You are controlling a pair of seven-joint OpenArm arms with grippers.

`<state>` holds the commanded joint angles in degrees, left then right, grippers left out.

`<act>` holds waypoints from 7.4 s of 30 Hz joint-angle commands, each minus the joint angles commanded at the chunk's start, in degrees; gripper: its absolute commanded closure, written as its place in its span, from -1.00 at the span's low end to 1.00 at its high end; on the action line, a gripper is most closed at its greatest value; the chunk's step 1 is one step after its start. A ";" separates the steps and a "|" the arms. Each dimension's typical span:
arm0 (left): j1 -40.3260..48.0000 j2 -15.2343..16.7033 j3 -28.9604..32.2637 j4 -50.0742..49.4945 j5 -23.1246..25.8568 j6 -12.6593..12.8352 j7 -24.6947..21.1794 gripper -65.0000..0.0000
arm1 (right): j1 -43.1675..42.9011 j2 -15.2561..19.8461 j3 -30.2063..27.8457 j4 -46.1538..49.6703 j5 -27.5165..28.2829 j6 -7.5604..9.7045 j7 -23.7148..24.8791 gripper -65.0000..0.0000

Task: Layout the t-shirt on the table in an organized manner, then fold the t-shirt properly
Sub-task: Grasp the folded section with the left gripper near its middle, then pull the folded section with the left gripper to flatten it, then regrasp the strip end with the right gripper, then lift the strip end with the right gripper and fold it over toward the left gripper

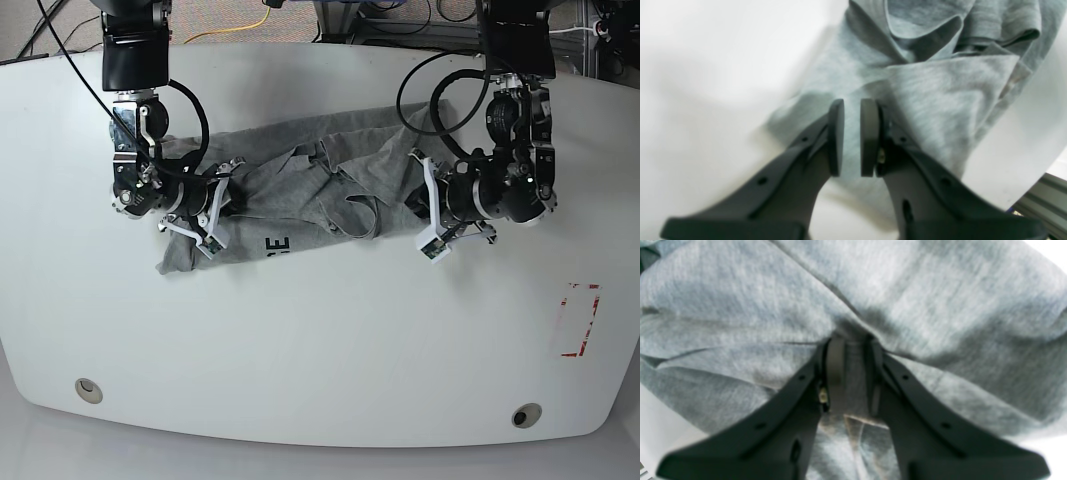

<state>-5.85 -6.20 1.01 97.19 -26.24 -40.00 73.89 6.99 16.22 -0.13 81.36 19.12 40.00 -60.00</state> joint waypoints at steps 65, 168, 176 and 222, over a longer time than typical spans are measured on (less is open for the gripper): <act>11.69 -4.04 -5.54 3.25 0.97 0.00 -8.18 0.80 | 0.62 -1.49 0.18 0.00 0.00 0.00 0.00 0.71; 8.62 -10.99 -5.45 -13.45 0.97 0.00 -13.36 0.80 | 5.71 -4.40 22.86 -20.22 22.15 0.00 -18.02 -0.58; 8.62 -10.99 -5.45 -13.45 0.97 0.00 -13.36 0.80 | 5.80 -4.22 19.34 -20.22 22.15 0.00 -16.97 0.66; 7.82 -10.64 -2.55 -13.19 0.70 0.00 -13.36 0.79 | 2.55 -18.73 -7.47 25.49 21.98 -19.74 -14.51 1.00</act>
<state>1.98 -16.84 -1.54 84.00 -25.54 -40.00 60.53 9.54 -2.51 -7.60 106.86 41.10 20.26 -74.51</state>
